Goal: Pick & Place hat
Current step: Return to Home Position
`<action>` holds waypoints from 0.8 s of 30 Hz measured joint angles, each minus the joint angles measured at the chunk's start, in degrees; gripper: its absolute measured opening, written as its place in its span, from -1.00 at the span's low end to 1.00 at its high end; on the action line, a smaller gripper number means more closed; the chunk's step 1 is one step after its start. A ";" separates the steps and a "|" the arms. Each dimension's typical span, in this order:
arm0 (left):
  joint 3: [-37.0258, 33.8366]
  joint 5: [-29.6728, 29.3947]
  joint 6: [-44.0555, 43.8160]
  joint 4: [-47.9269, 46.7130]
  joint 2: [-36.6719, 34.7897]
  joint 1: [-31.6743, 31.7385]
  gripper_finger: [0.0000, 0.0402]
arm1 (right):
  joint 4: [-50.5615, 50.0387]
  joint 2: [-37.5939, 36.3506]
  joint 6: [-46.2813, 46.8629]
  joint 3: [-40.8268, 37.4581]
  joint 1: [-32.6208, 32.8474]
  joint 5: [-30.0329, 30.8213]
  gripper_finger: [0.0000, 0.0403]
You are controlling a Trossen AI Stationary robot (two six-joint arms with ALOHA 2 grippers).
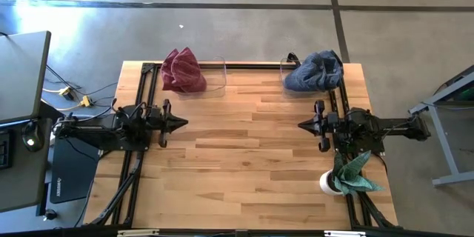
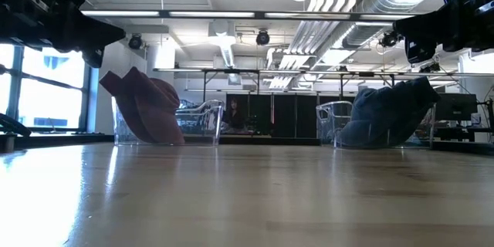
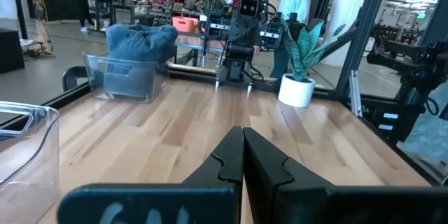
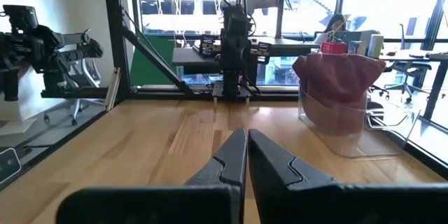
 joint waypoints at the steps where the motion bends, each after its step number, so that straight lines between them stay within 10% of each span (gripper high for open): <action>1: 0.02 0.00 0.00 -0.04 0.02 0.00 -1.00 | -0.01 0.00 0.01 0.00 0.00 -0.01 -0.94; 24: 0.04 -0.35 9.62 -0.74 0.26 0.04 -1.00 | -2.50 0.25 -3.16 0.00 0.00 -0.20 -0.94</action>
